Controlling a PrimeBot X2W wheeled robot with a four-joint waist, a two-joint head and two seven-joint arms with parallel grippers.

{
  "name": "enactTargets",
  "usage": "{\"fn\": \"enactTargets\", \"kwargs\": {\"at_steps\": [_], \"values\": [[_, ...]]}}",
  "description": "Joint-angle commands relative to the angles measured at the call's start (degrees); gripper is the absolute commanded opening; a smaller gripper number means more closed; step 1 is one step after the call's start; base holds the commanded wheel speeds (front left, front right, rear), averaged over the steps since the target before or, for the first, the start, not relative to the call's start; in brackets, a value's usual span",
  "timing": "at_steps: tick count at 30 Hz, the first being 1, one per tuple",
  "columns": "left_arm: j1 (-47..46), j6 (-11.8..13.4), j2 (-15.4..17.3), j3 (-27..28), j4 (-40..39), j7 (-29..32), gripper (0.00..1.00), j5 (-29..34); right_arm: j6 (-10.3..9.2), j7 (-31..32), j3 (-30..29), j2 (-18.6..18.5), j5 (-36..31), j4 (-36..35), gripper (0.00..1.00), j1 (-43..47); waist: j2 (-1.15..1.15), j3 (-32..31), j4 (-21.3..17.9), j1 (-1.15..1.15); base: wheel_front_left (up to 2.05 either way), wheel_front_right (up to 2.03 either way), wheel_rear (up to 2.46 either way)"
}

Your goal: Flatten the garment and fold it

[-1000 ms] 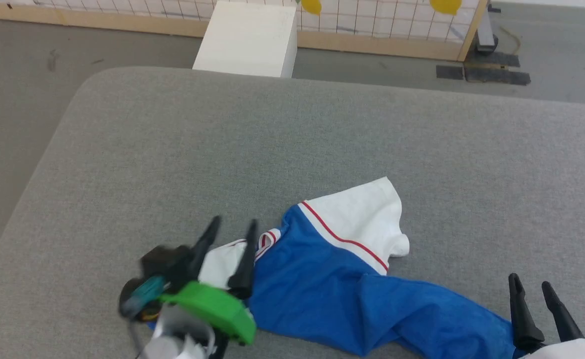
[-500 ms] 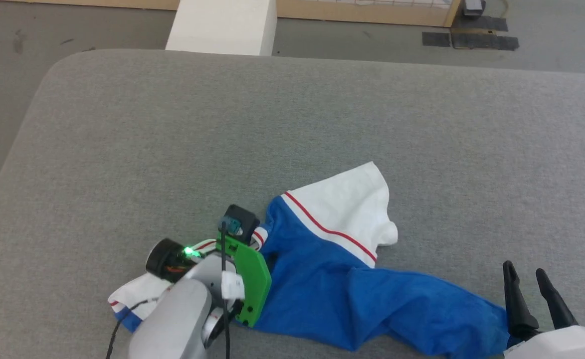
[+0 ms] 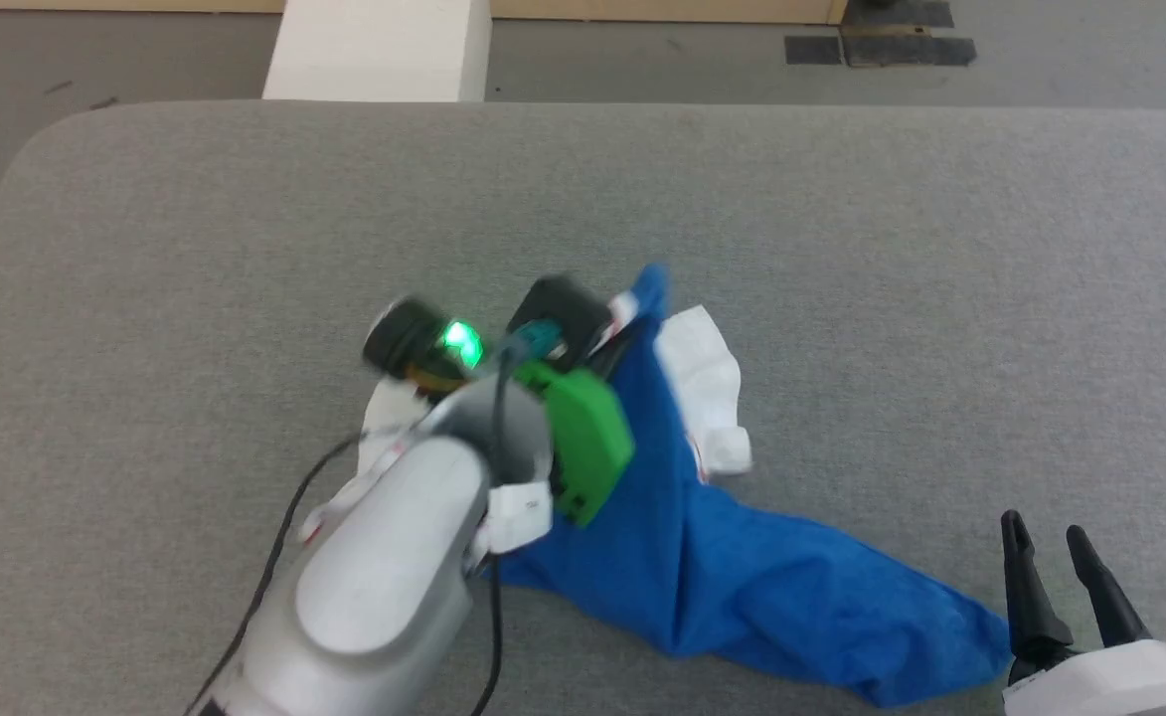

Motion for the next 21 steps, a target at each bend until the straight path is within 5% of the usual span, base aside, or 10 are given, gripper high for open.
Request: {"fn": "enactTargets", "kwargs": {"at_steps": [1, 7, 13, 14, 16, 18, 21], "values": [[-3.1, -0.2, -0.2, -0.8, -2.1, -0.4, 0.00, 0.7, -0.08, -0.3, 0.0, 0.0, 0.6, 0.1, 1.00, -1.2, 0.00, 1.4, -1.5, 0.00, 0.00, 0.00, 0.00], [-10.6, -0.3, -1.3, -1.8, -5.0, 0.8, 0.00, -0.2, -0.08, -0.9, 0.6, 0.0, 1.1, 0.4, 1.00, -2.1, 0.00, 4.9, -4.6, 0.00, 0.00, 0.00, 0.00], [-16.9, -0.3, -2.5, -0.6, 4.6, -7.2, 0.00, -0.4, -0.08, -1.8, 3.0, 0.0, 1.7, 1.2, 1.00, -4.9, 0.00, 9.5, -8.2, 0.00, 0.00, 0.00, 0.00], [-17.8, -0.3, -2.3, -1.0, 7.7, -8.6, 0.09, 0.2, -0.08, -2.0, 3.5, 0.0, 1.7, 1.5, 1.00, -5.4, 0.00, 10.1, -8.9, 0.00, 0.00, 0.00, 0.00], [-18.7, -0.3, -2.4, -1.1, 13.4, -10.1, 0.91, 0.2, -0.08, -2.3, 4.5, 0.0, 1.9, 2.1, 1.00, -6.4, 0.00, 11.2, -10.1, 0.00, 0.00, 0.00, 0.00], [-19.4, -0.3, -2.4, -1.9, 18.7, -10.2, 1.00, 0.5, -0.08, -2.6, 5.2, 0.0, 2.0, 2.8, 1.00, -7.1, 0.00, 12.1, -10.9, 0.00, 0.00, 0.00, 0.00], [-20.6, -0.1, -3.0, -1.7, 23.9, -12.0, 1.00, 0.3, -0.08, -3.3, 5.6, 0.0, 2.3, 3.4, 1.00, -7.6, 0.00, 13.1, -11.3, 0.00, 0.00, 0.00, 0.00]]}}
